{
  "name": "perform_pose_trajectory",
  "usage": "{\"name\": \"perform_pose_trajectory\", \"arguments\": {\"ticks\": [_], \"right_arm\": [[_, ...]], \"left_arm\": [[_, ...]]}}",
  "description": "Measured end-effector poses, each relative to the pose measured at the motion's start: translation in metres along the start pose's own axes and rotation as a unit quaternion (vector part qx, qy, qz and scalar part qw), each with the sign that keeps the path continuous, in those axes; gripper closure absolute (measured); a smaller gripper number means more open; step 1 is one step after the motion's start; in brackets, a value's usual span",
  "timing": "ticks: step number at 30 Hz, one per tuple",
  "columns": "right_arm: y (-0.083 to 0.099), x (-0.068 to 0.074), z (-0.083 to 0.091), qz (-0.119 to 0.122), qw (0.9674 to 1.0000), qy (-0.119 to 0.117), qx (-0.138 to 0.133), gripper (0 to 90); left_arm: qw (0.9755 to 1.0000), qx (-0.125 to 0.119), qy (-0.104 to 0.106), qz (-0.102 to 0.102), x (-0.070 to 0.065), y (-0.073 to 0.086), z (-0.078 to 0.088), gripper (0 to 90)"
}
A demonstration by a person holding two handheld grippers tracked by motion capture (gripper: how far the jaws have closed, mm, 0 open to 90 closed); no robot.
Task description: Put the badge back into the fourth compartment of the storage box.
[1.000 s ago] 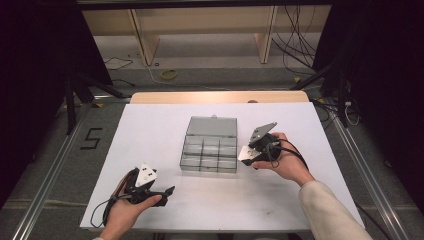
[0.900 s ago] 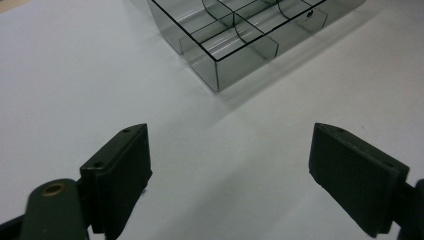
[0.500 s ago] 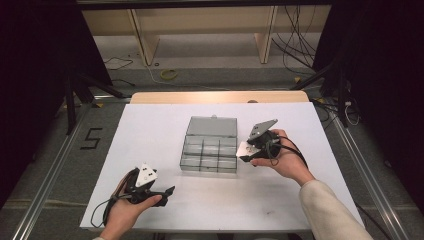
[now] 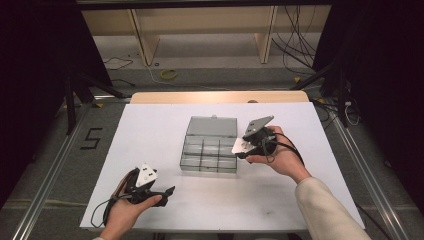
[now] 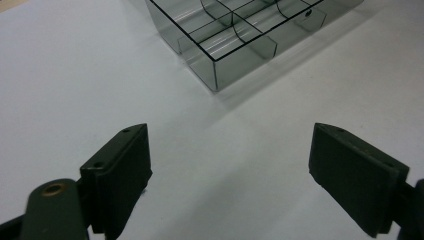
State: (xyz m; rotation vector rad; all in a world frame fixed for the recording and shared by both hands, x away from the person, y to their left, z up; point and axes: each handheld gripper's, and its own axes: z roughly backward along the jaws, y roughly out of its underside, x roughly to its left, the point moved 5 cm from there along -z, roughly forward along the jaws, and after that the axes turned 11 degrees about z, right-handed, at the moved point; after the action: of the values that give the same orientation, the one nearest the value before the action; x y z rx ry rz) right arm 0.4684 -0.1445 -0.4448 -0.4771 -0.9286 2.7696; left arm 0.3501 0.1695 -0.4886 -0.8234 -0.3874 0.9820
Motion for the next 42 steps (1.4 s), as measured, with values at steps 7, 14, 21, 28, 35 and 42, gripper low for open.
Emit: {"name": "perform_pose_trajectory", "arguments": {"ticks": [7,14,21,28,35,42], "right_arm": [[-0.010,0.001,-0.005,0.007,1.0000,-0.001,-0.003,33.9],[-0.019,0.003,-0.011,0.015,0.9999,-0.001,-0.004,33.8],[-0.028,0.004,-0.017,0.022,0.9998,0.000,-0.003,33.9],[-0.038,0.005,-0.025,0.024,0.9997,-0.002,-0.004,33.9],[-0.048,0.008,-0.033,0.030,0.9995,-0.003,-0.003,33.9],[-0.057,0.010,-0.042,0.032,0.9995,-0.003,-0.002,33.9]], "left_arm": [[1.0000,0.000,0.000,0.000,0.000,0.000,0.000,16.4],[1.0000,-0.001,0.001,0.001,0.000,0.000,0.000,16.4],[1.0000,-0.001,0.001,0.000,-0.001,0.000,0.000,16.4],[1.0000,0.000,0.001,0.000,-0.001,0.000,0.000,16.4],[1.0000,-0.001,0.002,-0.001,-0.001,0.000,0.000,16.4],[1.0000,-0.001,0.002,-0.002,-0.001,-0.001,0.000,16.4]]}}
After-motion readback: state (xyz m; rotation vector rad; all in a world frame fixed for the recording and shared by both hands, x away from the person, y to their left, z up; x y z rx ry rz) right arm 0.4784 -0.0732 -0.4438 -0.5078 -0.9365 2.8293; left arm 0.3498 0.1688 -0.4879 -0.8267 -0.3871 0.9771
